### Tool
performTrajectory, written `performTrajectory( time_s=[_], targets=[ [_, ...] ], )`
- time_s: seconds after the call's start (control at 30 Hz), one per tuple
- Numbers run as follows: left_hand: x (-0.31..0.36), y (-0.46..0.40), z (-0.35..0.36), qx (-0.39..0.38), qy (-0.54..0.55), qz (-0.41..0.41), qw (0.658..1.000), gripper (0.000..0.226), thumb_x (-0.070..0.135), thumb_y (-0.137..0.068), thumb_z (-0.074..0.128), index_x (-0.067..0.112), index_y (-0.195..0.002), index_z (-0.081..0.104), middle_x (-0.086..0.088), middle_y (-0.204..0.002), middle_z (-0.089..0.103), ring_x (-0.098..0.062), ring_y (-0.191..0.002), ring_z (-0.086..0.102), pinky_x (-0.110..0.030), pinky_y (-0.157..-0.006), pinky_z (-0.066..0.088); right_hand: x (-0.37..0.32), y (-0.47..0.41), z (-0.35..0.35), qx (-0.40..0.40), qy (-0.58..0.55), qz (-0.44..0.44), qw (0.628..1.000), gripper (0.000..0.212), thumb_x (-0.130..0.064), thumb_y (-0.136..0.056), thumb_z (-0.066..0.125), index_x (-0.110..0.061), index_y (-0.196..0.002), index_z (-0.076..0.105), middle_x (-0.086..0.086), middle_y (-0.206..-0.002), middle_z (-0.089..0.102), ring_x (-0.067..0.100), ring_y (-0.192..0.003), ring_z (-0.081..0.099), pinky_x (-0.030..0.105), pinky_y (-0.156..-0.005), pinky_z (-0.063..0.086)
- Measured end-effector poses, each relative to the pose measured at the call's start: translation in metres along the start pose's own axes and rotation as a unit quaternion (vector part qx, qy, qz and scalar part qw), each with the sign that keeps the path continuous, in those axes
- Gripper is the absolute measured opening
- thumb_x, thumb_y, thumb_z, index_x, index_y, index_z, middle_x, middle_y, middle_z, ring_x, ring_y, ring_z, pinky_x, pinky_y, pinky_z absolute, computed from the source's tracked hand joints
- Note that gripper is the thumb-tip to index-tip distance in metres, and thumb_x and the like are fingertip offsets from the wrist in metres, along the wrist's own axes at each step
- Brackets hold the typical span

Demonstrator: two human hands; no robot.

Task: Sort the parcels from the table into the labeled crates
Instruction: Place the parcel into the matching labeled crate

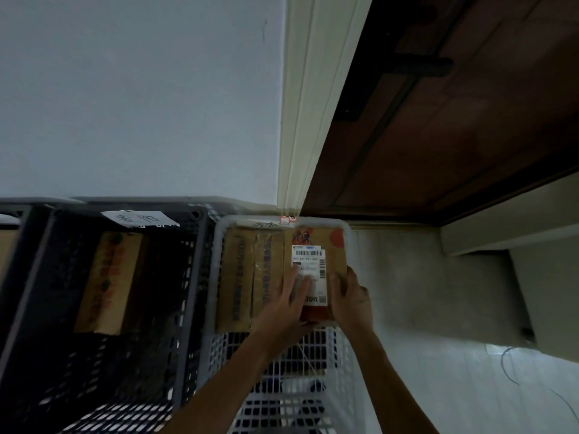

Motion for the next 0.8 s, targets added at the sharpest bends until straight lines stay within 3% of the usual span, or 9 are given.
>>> performTrajectory(
  time_s=[0.1,0.2,0.27,0.37,0.47,0.53,0.6,0.7,0.8],
  targets=[
    [-0.005,-0.003,0.005,-0.009,0.006,0.001,1.0,0.096,0.058,-0.093,0.05,0.026,-0.152,-0.019,-0.011,-0.16,-0.028,-0.04,-0.153,-0.001,-0.049,-0.11,0.044,0.012,-0.016,0.014,0.0,0.04,-0.021,0.999,0.06,-0.068,-0.09,0.028,-0.033,-0.139,0.033,0.002,-0.113,0.067,0.028,-0.097,0.069,0.045,-0.071,0.064],
    [-0.004,-0.011,0.002,-0.01,-0.008,-0.01,1.0,0.091,0.064,-0.09,0.036,0.023,-0.151,-0.018,-0.014,-0.164,-0.019,-0.041,-0.152,-0.003,-0.049,-0.111,0.042,-0.009,-0.007,0.009,0.008,0.119,-0.053,0.991,0.054,-0.046,-0.102,0.038,-0.02,-0.148,0.026,0.008,-0.125,0.062,0.029,-0.109,0.061,0.049,-0.086,0.058],
    [-0.006,-0.017,0.005,-0.022,-0.028,-0.027,0.999,0.094,0.067,-0.093,0.041,0.021,-0.152,-0.017,-0.017,-0.165,-0.01,-0.042,-0.152,-0.003,-0.053,-0.115,0.034,-0.013,-0.008,0.01,0.019,0.173,-0.081,0.981,0.057,-0.036,-0.106,0.041,-0.011,-0.153,0.022,0.01,-0.135,0.059,0.028,-0.118,0.055,0.047,-0.095,0.052],
    [-0.008,-0.029,0.009,-0.017,-0.066,-0.027,0.997,0.103,0.07,-0.089,0.05,0.017,-0.154,-0.01,-0.021,-0.164,-0.001,-0.044,-0.152,0.004,-0.058,-0.123,0.013,-0.013,-0.015,0.017,0.01,0.218,-0.085,0.972,0.064,-0.037,-0.105,0.043,-0.006,-0.154,0.017,0.012,-0.14,0.055,0.026,-0.12,0.054,0.041,-0.096,0.052],
    [-0.008,-0.04,0.014,0.008,-0.118,-0.001,0.993,0.11,0.073,-0.086,0.051,0.005,-0.156,0.0,-0.026,-0.162,0.013,-0.043,-0.15,0.015,-0.058,-0.121,0.017,-0.011,-0.026,0.022,0.013,0.3,-0.087,0.95,0.059,-0.04,-0.105,0.041,-0.007,-0.15,0.022,0.011,-0.139,0.054,0.023,-0.119,0.052,0.036,-0.097,0.047],
    [-0.008,-0.045,0.022,0.017,-0.134,0.016,0.991,0.11,0.069,-0.09,0.049,-0.002,-0.153,-0.006,-0.03,-0.161,0.006,-0.044,-0.15,0.014,-0.058,-0.121,0.018,-0.009,-0.03,0.018,0.023,0.322,-0.102,0.941,0.054,-0.043,-0.105,0.04,-0.011,-0.146,0.03,0.011,-0.138,0.052,0.022,-0.118,0.05,0.032,-0.095,0.044],
    [-0.006,-0.048,0.024,0.014,-0.151,0.014,0.988,0.106,0.064,-0.093,0.05,-0.007,-0.153,0.0,-0.033,-0.159,0.008,-0.045,-0.149,0.015,-0.057,-0.121,0.019,-0.001,-0.033,0.009,0.048,0.305,-0.118,0.944,0.055,-0.05,-0.103,0.042,-0.016,-0.145,0.033,0.011,-0.136,0.046,0.022,-0.119,0.048,0.032,-0.096,0.045],
    [0.003,-0.051,0.027,-0.034,-0.18,0.001,0.983,0.105,0.054,-0.098,0.049,-0.006,-0.15,-0.021,-0.033,-0.158,-0.019,-0.045,-0.148,-0.017,-0.054,-0.116,-0.014,0.029,-0.027,0.0,0.071,0.184,-0.09,0.976,0.07,-0.061,-0.098,0.043,-0.02,-0.153,0.028,0.014,-0.148,0.039,0.03,-0.132,0.043,0.045,-0.106,0.045],
    [0.013,-0.054,0.027,-0.042,-0.203,0.009,0.978,0.117,0.054,-0.093,0.058,-0.003,-0.148,-0.028,-0.031,-0.153,-0.034,-0.046,-0.142,-0.03,-0.057,-0.114,-0.02,0.063,-0.011,0.012,0.032,0.073,-0.044,0.996,0.085,-0.068,-0.091,0.042,-0.025,-0.159,0.016,0.013,-0.161,0.028,0.034,-0.144,0.034,0.055,-0.112,0.041]
  ],
)
Point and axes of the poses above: each hand's wrist, its own y-axis away from the middle knuckle, its own z-axis out of the palm, x = y × z, the point moved 4 cm from there along -y, towards the middle knuckle
